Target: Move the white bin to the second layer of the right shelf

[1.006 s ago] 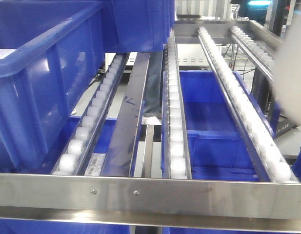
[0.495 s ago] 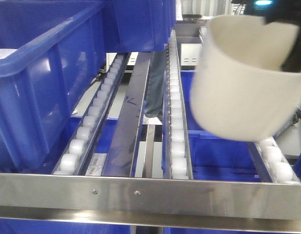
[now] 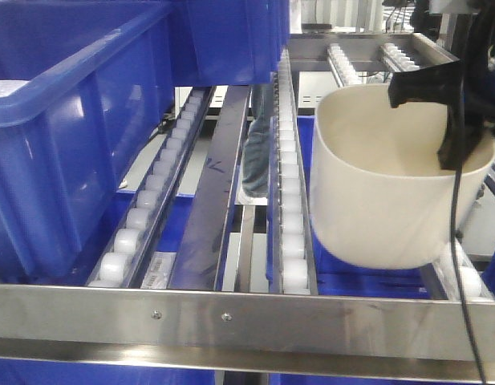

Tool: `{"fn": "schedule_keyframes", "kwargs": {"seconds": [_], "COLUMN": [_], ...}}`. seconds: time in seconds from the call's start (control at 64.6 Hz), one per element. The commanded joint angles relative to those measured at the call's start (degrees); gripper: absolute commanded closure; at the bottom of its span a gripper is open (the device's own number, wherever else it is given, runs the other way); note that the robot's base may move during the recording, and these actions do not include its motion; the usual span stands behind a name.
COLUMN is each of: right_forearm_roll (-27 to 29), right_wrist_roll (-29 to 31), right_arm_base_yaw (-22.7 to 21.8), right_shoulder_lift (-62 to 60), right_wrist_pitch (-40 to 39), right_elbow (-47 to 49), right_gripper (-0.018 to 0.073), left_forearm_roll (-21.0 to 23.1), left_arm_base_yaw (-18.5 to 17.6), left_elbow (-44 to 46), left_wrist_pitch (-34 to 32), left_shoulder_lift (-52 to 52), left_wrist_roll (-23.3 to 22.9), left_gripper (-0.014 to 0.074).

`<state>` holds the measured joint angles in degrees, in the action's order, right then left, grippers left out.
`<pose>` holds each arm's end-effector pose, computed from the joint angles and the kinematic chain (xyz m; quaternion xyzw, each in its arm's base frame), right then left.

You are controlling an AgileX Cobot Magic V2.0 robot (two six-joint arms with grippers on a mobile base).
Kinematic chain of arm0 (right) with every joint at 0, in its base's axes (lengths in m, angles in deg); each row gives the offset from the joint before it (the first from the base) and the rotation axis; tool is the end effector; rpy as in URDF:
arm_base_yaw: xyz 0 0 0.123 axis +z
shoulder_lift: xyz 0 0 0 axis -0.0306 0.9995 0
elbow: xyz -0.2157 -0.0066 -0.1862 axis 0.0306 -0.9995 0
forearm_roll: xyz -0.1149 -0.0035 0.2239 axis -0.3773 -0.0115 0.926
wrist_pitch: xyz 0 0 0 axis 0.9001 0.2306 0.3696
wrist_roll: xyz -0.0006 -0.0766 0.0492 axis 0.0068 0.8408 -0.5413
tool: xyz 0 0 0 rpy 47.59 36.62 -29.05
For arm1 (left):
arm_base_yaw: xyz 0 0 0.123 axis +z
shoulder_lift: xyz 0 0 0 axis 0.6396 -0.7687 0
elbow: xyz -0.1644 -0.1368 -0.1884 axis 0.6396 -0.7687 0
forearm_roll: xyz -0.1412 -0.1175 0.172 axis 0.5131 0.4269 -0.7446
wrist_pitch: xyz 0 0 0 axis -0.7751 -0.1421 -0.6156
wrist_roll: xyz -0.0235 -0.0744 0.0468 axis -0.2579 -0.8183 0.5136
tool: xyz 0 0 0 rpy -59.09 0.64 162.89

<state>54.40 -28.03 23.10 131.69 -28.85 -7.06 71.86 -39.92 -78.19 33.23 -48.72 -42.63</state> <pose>0.2710 0.1050 0.2427 0.0392 0.9475 0.0410 0.3148 0.0561 -0.0006 0.2060 -0.0116 0.6948 -0.0170 0.7189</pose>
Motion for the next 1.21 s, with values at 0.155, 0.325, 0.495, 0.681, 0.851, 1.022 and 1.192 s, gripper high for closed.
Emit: {"fn": "schedule_keyframes", "kwargs": {"seconds": [0.155, 0.325, 0.495, 0.681, 0.851, 1.022, 1.192], "right_forearm_roll": [-1.07, 0.19, 2.62, 4.7, 10.21, 17.35, 25.3], "right_wrist_roll": [-0.38, -0.38, -0.18, 6.69, 23.81, 38.88, 47.93], "right_arm_base_yaw": [0.13, 0.13, 0.13, -0.25, -4.61, -15.25, -24.93], "right_shoulder_lift": [-1.92, -1.88, -2.89, -10.35, -17.63, -25.55, -34.46], "right_wrist_pitch": [-2.94, -2.91, -3.47, -4.79, -1.34, -1.57, -5.33], "right_elbow": [-1.3, -1.3, -1.3, -0.89, -1.67, -7.04, -14.1], "right_gripper": [0.0499, 0.0339, 0.0102, 0.0104, 0.0115, 0.0309, 0.0507], "left_forearm_roll": [0.3, 0.3, 0.3, 0.3, 0.3, 0.3, 0.3], "left_arm_base_yaw": [0.06, 0.06, 0.06, 0.06, 0.06, 0.06, 0.06], "left_elbow": [-1.56, -1.56, -1.56, -1.56, -1.56, -1.56, -1.56], "left_wrist_pitch": [-4.77, -4.77, -4.77, -4.77, -4.77, -4.77, -4.77], "left_shoulder_lift": [0.84, 0.84, 0.84, 0.84, 0.84, 0.84, 0.84], "left_wrist_roll": [-0.3, -0.3, -0.3, -0.3, -0.3, -0.3, -0.3], "left_gripper": [0.0512, 0.0512, 0.0512, 0.0512, 0.0512, 0.0512, 0.0512]}}
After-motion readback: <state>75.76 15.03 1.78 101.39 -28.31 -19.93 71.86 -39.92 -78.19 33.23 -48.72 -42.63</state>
